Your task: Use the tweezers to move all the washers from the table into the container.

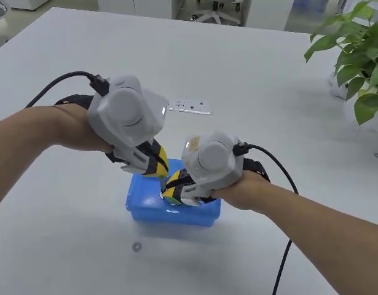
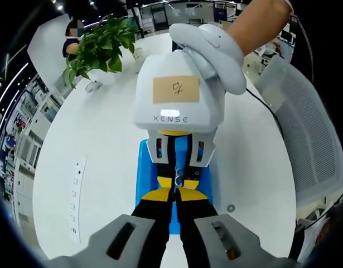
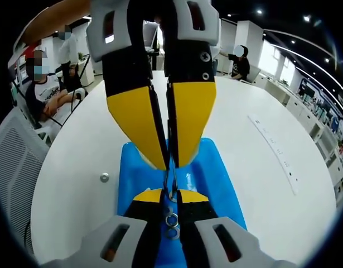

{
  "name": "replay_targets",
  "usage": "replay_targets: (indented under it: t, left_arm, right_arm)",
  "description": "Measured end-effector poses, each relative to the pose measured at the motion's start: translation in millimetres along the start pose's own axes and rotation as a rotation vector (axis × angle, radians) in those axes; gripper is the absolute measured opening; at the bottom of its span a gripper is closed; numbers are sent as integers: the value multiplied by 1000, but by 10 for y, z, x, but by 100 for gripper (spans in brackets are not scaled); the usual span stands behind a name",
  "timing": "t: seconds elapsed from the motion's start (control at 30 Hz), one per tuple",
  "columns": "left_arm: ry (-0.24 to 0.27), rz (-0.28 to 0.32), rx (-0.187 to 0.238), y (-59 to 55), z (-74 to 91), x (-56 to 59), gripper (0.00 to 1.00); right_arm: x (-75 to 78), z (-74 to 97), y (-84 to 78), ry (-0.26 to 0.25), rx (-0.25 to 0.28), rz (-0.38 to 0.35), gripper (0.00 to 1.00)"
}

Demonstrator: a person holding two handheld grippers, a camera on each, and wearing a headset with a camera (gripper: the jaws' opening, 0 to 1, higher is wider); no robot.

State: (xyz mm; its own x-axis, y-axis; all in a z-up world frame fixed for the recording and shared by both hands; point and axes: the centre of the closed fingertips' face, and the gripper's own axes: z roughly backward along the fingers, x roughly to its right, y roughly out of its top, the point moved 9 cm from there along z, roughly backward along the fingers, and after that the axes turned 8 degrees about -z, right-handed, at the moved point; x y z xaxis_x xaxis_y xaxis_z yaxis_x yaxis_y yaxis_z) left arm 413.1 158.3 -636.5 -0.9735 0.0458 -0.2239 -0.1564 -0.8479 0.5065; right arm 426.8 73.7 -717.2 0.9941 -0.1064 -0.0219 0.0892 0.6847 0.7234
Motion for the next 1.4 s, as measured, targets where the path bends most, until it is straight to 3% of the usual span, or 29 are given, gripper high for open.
replay_targets:
  t: [0.63, 0.97, 1.4]
  left_arm:
    - [7, -37, 3, 167, 260, 81, 6]
    - [7, -49, 6, 254, 445, 192, 6]
    - [14, -37, -16, 260, 587, 344, 6]
  right_arm:
    - [-134, 226, 153, -23, 40, 35, 10]
    - [-274, 358, 259, -34, 66, 56, 11]
    - [-442, 347, 410, -12, 92, 87, 12]
